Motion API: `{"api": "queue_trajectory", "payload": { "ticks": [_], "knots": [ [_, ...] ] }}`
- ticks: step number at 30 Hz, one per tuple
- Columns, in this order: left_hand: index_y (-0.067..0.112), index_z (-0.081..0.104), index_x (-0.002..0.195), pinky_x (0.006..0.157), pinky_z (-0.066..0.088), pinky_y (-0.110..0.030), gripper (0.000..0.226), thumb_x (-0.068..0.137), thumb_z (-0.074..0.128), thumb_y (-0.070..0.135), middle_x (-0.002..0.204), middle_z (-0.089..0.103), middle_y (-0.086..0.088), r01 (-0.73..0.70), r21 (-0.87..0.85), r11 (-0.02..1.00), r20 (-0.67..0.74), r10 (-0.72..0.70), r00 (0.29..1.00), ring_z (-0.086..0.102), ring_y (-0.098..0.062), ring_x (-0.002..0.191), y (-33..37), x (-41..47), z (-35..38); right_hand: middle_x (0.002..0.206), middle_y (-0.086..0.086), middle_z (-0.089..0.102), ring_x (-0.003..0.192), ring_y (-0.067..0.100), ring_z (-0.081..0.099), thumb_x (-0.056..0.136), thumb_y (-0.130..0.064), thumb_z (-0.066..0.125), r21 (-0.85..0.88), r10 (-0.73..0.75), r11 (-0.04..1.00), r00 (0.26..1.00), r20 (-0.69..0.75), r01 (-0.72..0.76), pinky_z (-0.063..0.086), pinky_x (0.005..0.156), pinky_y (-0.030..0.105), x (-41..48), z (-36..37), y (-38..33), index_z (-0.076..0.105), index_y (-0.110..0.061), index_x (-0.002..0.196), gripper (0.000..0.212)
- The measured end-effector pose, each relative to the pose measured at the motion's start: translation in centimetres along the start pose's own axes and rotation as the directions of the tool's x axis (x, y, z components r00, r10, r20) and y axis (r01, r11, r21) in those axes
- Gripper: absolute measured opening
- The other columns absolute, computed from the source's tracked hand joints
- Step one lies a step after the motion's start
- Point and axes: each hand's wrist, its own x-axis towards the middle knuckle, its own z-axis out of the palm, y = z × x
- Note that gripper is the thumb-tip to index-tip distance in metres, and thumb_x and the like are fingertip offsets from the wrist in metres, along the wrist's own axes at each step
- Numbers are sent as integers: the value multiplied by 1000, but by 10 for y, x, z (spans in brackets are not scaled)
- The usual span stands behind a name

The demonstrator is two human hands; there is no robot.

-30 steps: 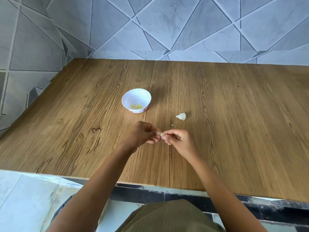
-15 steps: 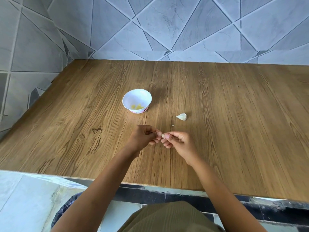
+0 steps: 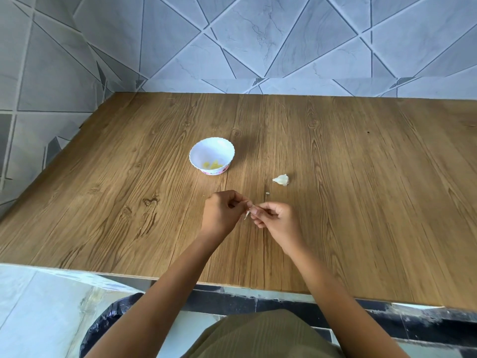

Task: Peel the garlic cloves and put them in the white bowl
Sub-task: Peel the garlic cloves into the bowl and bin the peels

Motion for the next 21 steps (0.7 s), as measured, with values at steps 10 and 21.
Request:
{"api": "queue_trajectory", "payload": {
  "ticks": [10,21],
  "knots": [
    [3,67,88,57,53,-16,11,90,59,10,69,70,-3,418,-439,795,341,-283,896,65,-8,62,-2,4,-10,76,3,70,67,6,67,88,-7,62,90,-22,996,999,36,19,53,63,18,0,-4,-2,68,-14,90,9],
    [-6,66,88,57,52,-22,9,85,66,2,70,69,-12,229,-391,891,51,-227,973,66,-14,61,-3,2,-6,65,0,65,59,15,60,78,-20,76,-388,-191,911,976,-101,138,49,58,33,2,0,6,69,-5,73,17]
  ]
}}
